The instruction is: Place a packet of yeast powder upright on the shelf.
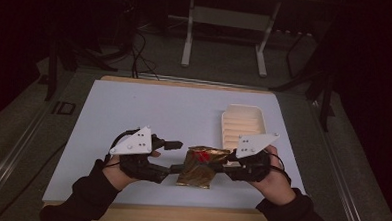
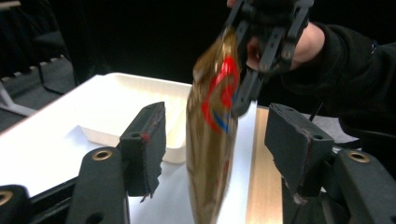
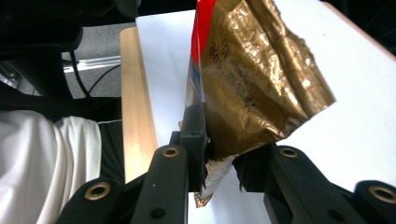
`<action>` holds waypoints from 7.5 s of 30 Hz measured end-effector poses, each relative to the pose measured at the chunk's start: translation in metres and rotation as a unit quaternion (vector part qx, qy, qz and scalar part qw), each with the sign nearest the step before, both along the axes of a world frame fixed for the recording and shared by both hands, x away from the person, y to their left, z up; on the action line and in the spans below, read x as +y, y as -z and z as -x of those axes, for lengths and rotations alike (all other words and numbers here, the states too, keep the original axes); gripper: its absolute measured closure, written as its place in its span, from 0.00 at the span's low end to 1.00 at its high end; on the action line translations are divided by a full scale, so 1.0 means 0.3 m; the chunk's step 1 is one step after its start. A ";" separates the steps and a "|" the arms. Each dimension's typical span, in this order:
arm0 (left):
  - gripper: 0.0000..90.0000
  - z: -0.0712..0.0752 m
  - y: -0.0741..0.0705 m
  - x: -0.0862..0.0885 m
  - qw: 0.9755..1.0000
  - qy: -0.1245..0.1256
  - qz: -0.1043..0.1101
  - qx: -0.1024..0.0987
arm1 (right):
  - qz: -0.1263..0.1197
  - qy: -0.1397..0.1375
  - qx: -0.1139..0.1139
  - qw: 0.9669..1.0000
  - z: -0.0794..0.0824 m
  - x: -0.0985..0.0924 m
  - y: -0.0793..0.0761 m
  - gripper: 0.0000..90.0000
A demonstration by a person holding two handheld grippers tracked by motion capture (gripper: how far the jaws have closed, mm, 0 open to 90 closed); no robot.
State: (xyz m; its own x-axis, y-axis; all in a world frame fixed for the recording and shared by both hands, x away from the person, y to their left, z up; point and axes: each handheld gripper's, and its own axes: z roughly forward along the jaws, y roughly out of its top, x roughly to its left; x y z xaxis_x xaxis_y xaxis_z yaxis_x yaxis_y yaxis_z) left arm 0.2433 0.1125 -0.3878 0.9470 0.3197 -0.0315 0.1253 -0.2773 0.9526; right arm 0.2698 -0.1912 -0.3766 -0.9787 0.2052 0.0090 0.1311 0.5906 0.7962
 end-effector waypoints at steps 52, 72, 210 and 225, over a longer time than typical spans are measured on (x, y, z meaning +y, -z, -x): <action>0.02 0.080 0.366 0.208 0.985 -0.131 0.048 0.105 | 0.014 0.130 -0.156 0.979 -0.341 -0.318 -0.182 0.84; 0.02 0.103 0.376 0.232 0.982 -0.142 0.049 0.116 | 0.094 0.130 -0.153 0.975 -0.517 -0.265 -0.039 0.84; 0.02 0.107 0.371 0.192 0.989 -0.108 0.039 0.098 | -0.100 0.200 -0.025 0.974 0.059 -0.140 0.198 0.15; 0.02 0.107 0.374 0.191 0.989 -0.108 0.037 0.095 | -0.090 0.215 -0.050 0.971 0.107 -0.181 0.264 0.15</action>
